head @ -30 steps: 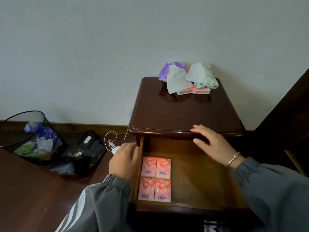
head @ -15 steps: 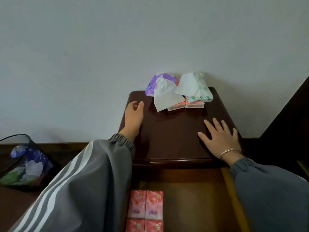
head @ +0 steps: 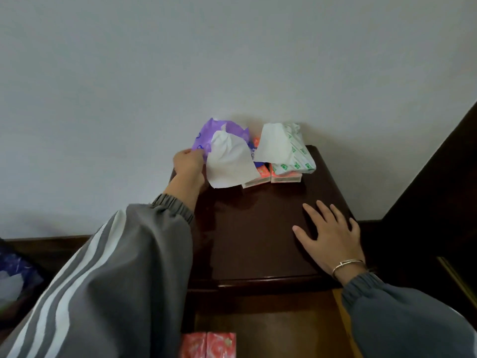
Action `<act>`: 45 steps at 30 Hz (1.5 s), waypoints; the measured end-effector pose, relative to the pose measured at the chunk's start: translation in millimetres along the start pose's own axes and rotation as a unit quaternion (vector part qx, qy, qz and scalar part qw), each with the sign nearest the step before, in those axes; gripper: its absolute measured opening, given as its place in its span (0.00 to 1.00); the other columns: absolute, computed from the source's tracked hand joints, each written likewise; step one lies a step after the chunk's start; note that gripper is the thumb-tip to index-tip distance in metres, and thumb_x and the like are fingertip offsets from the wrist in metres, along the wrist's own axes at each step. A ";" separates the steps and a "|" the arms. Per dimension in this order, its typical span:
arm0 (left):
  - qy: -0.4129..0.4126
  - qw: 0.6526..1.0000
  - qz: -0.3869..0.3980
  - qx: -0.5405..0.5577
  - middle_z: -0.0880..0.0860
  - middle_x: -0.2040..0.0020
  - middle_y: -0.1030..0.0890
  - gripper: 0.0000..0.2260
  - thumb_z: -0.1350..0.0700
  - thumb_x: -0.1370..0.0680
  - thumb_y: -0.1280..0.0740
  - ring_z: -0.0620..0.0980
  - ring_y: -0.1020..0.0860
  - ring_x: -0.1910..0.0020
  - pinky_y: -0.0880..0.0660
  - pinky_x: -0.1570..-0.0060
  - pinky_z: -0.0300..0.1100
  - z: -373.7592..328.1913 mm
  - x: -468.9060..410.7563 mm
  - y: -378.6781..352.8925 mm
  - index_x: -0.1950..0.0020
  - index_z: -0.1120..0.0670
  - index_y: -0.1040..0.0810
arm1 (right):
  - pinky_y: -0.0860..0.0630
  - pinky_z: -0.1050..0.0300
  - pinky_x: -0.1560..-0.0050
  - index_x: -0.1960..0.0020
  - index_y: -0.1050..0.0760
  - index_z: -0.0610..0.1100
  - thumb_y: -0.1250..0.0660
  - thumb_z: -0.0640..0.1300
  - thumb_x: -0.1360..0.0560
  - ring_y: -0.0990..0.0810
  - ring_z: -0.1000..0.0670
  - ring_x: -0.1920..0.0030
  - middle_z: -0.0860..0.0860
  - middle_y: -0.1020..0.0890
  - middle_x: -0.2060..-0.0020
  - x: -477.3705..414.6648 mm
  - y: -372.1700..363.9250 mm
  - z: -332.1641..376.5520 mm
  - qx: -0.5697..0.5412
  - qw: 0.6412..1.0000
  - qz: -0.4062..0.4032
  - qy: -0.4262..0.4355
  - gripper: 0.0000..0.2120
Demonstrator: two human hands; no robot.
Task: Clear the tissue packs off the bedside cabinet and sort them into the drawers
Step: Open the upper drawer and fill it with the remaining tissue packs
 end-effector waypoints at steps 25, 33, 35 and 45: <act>-0.152 0.932 0.045 -0.326 0.55 0.45 0.19 0.15 0.51 0.23 0.35 0.50 0.23 0.52 0.31 0.56 0.41 -20.5 27.2 -32.8 0.42 0.59 0.26 | 0.34 0.59 0.68 0.40 0.28 0.43 0.34 0.44 0.25 0.27 0.51 0.66 0.46 0.21 0.55 -157.2 16.2 1.7 -0.496 0.799 0.173 -0.291 0.14; 0.057 0.984 0.064 -0.159 0.63 0.39 0.23 0.21 0.64 0.29 0.30 0.61 0.22 0.41 0.23 0.43 0.56 45.0 -16.9 -74.0 0.37 0.65 0.27 | 0.25 0.65 0.77 0.61 0.27 0.44 0.34 0.34 0.26 0.22 0.52 0.66 0.46 0.21 0.61 -148.6 15.6 -14.0 -0.646 0.718 0.083 -0.245 0.08; 0.034 0.992 0.040 -0.118 0.64 0.43 0.20 0.18 0.67 0.30 0.32 0.61 0.20 0.45 0.22 0.43 0.56 40.9 -15.0 -71.3 0.40 0.67 0.23 | 0.24 0.64 0.75 0.60 0.26 0.44 0.34 0.35 0.25 0.21 0.52 0.65 0.47 0.20 0.62 -131.2 25.4 -24.7 -0.667 0.705 0.073 -0.229 0.07; -0.040 0.960 0.198 -0.192 0.60 0.54 0.19 0.07 0.66 0.23 0.36 0.53 0.21 0.57 0.23 0.58 0.43 -18.7 85.3 -9.8 0.47 0.65 0.22 | 0.28 0.61 0.68 0.61 0.25 0.41 0.32 0.32 0.28 0.24 0.50 0.66 0.45 0.21 0.66 -11.1 68.3 -71.3 -0.495 0.846 0.138 -0.142 0.07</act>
Point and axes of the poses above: each hand's wrist, its own x-axis away from the middle knuckle, its own y-axis out of the back of the hand, z = x × y, the point moved 9 cm from there along -x, towards the middle knuckle
